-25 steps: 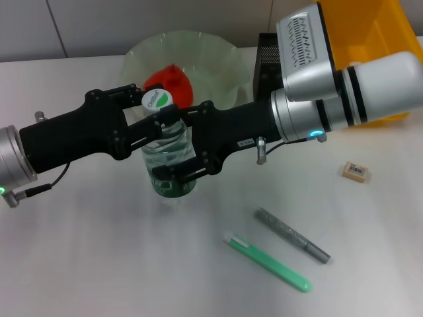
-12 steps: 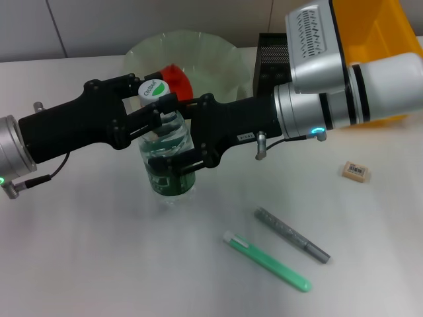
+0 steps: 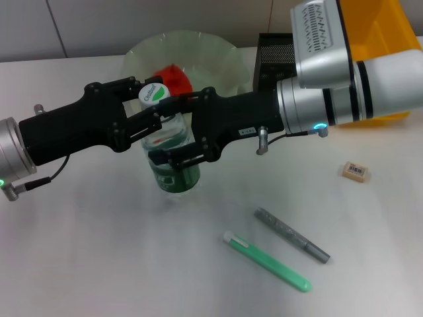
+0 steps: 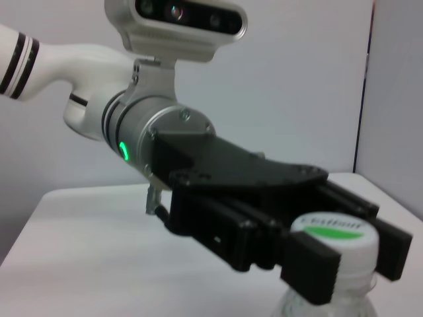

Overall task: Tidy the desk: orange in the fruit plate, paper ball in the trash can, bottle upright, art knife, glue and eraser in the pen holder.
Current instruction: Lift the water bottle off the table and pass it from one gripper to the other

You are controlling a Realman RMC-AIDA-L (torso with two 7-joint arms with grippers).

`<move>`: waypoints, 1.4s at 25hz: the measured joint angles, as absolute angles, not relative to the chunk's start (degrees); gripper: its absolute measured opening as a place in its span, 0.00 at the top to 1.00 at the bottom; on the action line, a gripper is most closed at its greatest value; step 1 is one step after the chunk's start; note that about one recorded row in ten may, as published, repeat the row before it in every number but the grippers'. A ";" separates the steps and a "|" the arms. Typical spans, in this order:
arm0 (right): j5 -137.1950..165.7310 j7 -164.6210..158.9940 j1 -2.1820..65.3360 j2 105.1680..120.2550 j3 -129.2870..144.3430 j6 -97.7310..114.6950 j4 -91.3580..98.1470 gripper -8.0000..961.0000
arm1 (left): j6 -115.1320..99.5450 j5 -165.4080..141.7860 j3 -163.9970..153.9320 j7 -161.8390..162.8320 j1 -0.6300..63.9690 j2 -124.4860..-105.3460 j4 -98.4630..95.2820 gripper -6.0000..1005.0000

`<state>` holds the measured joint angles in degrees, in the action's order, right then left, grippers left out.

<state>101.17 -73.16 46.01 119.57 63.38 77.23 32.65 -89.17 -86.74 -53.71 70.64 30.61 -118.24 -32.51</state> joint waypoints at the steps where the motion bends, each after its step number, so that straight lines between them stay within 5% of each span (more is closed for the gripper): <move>1: 101.04 -73.18 45.93 119.58 63.31 77.27 32.71 0.17 | -89.17 -86.78 -53.72 70.65 30.54 -118.24 -32.50 0.56; 35: 99.64 -79.10 41.71 119.39 65.77 79.03 41.47 0.22 | -88.69 -86.97 -53.70 71.17 30.50 -118.12 -32.70 0.56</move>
